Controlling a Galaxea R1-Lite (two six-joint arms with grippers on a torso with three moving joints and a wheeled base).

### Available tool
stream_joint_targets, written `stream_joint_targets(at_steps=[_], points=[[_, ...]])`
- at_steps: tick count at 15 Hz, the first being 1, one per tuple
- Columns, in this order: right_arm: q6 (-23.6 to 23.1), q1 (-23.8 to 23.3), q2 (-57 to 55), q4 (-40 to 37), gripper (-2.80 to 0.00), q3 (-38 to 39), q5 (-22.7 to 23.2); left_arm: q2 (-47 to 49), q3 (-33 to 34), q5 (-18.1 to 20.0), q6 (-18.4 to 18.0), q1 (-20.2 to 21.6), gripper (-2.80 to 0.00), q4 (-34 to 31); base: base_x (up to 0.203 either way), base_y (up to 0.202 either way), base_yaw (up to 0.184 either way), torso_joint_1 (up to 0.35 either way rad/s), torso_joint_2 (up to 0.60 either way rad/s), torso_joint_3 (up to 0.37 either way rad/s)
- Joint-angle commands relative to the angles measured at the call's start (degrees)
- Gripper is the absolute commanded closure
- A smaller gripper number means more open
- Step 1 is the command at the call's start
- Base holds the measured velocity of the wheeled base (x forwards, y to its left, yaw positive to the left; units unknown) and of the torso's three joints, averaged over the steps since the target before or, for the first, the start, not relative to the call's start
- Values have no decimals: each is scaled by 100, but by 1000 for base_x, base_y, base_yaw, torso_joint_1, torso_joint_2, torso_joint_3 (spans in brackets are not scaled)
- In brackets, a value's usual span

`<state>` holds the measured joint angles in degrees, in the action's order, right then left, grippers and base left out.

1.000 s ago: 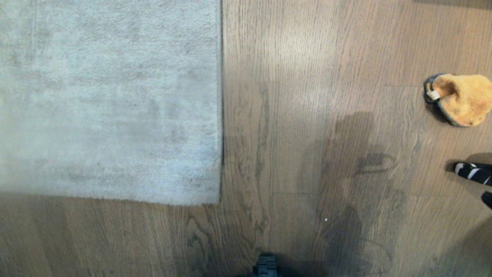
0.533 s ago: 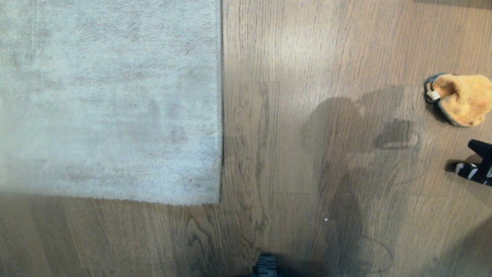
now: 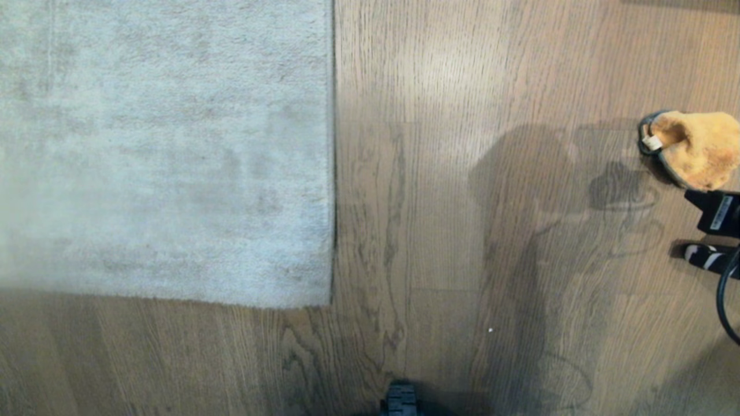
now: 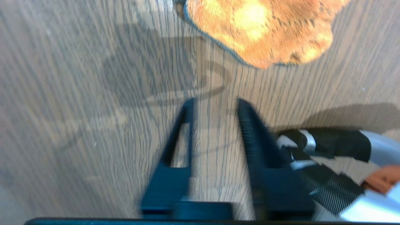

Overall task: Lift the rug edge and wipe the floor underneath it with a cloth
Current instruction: Pick up the rag

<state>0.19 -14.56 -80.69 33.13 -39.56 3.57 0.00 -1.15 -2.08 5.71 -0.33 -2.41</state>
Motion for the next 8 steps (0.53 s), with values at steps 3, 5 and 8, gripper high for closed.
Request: stream_joint_targets(at_steps=[3,5,8], points=[[15,-109,-316,78,-280,-391,11,0,0,-2,1,-2,0,-5,0,0,0,0,0,0],[18,-184,-401,79,-280,-628,12,0,0,-2,3,-1,0,-3,0,0,0,0,0,0],[25,-373,-484,10,-280,-1009,33,0,0,-2,1,-2,0,-5,0,0,0,0,0,0]])
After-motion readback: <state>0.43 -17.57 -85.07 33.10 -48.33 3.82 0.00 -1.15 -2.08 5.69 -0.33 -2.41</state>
